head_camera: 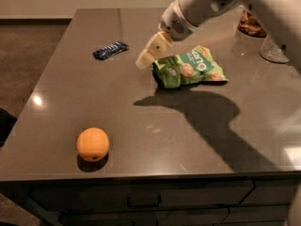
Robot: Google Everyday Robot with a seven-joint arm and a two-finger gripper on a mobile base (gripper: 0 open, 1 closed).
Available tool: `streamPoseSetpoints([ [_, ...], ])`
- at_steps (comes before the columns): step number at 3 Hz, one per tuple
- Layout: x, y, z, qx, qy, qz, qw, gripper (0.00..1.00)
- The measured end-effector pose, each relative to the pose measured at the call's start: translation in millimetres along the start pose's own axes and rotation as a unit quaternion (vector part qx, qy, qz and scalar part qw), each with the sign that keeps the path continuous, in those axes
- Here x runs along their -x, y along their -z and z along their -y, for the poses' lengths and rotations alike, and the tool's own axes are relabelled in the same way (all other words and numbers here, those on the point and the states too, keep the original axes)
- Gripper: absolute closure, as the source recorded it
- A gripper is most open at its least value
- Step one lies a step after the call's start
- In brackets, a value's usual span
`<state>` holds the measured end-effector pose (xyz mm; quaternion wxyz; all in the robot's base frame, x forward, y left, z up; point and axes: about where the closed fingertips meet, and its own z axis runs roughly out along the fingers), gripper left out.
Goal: Move rxbar blueberry near orange
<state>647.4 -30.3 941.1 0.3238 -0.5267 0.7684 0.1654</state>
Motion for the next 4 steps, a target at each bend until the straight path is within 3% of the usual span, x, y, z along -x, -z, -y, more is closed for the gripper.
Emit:
streamPoseSetpoints([
  [1,19.5,-37.9,10.7,0.009,-0.011,0.018,0.9997,0.00],
  [2,33.1,-65.2,16.1,0.000,-0.032,0.032,0.9990,0.00],
  [4,46.7,-111.4,43.1,-0.061,-0.115,0.058,0.9898,0.00],
])
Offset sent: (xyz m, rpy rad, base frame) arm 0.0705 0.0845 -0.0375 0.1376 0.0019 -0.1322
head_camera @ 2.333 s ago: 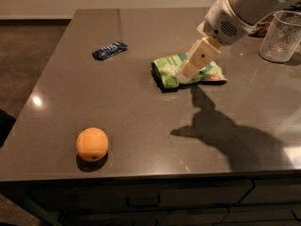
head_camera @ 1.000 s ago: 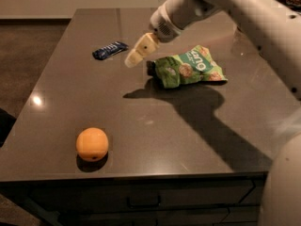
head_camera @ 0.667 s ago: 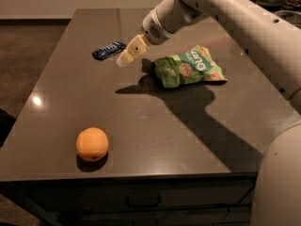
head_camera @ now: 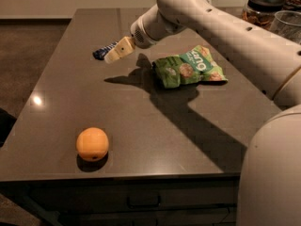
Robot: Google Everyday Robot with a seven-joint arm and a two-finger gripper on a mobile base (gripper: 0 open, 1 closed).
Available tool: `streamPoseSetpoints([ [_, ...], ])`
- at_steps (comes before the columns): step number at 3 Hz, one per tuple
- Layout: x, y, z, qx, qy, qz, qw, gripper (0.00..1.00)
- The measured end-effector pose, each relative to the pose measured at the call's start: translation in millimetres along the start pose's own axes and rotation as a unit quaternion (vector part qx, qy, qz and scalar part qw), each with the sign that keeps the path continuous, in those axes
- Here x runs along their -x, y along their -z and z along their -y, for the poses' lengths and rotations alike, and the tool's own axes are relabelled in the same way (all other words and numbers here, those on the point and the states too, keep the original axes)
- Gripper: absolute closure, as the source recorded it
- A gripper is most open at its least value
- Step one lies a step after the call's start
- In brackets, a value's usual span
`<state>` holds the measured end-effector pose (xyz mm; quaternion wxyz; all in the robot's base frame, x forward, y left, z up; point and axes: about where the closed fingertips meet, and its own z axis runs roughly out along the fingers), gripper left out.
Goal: Move rxbar blueberry near orange
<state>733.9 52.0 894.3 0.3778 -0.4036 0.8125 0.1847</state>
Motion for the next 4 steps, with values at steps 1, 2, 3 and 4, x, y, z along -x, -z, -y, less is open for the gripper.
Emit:
streamPoseSetpoints([
  [1,1.0,-17.5,15.8,-0.026,-0.016,0.001,0.9995,0.00],
  [2,2.1,-34.3,27.1,-0.041,-0.026,-0.007,0.9988,0.00],
  [3,6.3,-47.9,30.1,-0.047,-0.033,-0.011,0.9983,0.00],
  [4,12.6,-60.3,28.4,-0.046,-0.038,-0.013,0.9981,0.00],
])
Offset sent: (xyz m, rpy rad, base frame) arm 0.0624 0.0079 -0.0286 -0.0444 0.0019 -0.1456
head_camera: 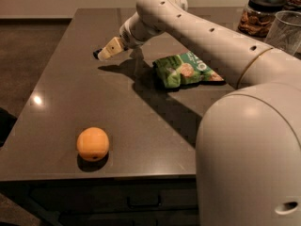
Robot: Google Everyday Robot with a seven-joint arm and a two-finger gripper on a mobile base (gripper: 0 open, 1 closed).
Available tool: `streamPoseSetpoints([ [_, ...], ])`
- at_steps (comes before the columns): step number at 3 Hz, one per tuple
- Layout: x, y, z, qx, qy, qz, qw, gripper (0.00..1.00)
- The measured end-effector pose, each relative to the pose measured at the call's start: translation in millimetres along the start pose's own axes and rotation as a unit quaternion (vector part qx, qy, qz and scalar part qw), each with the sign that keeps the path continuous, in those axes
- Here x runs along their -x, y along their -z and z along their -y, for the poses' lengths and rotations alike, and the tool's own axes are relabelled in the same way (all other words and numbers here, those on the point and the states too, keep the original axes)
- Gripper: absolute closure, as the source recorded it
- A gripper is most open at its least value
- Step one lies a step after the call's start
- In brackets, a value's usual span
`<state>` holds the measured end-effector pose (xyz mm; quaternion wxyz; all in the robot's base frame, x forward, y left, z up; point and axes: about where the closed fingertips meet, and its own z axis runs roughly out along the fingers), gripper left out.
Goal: Move rxbar blueberry near orange
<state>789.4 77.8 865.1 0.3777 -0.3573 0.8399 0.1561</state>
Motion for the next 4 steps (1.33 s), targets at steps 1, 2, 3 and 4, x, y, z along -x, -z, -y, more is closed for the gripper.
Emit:
streamPoseSetpoints([
  [1,12.0,-20.2,-11.0,0.009,-0.002,-0.003,1.0000,0.00],
  [2,14.7,-28.9,-15.0,0.011,-0.001,-0.006,0.9999,0.00],
  [3,15.2,-38.8,-16.6,0.012,-0.002,-0.013,0.9998,0.20],
  [4,17.0,-42.6,-17.4,0.014,-0.003,-0.013,0.9998,0.43],
])
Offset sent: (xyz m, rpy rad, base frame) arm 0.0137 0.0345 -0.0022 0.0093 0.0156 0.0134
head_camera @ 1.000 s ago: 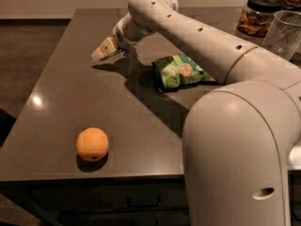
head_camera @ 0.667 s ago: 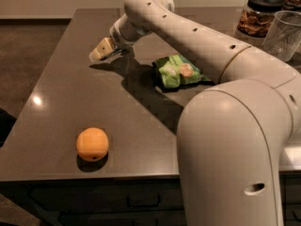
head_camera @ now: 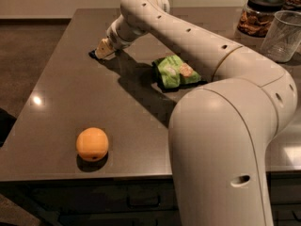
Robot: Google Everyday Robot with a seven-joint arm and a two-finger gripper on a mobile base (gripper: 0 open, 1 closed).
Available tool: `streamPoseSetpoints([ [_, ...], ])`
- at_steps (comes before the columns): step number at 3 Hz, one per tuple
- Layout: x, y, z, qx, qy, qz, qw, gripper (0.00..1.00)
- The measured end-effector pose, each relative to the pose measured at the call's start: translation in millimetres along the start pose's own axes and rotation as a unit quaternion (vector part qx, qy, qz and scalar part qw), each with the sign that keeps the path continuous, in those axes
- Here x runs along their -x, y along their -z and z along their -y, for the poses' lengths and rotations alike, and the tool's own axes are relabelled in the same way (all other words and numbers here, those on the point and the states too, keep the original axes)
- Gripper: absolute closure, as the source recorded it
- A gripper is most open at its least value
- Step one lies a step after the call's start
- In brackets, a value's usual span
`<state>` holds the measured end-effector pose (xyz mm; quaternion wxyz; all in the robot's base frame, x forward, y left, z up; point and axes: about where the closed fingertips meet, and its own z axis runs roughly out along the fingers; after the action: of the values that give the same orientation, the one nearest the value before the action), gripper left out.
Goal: Move rxbar blueberry near orange
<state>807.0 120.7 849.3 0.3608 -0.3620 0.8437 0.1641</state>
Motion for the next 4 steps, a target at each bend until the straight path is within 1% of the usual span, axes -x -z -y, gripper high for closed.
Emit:
streamPoseSetpoints([
  [1,1.2,-2.0,-4.1,0.005,0.001,0.002,1.0000,0.67],
  [2,-1.0,5.7,-1.6,0.007,0.000,0.008,0.9999,0.90],
  [3,-6.3,20.2,3.5,0.008,-0.002,0.017,0.9998,1.00],
  [4,-13.9,38.7,9.3,0.008,-0.004,0.026,0.9996,1.00],
])
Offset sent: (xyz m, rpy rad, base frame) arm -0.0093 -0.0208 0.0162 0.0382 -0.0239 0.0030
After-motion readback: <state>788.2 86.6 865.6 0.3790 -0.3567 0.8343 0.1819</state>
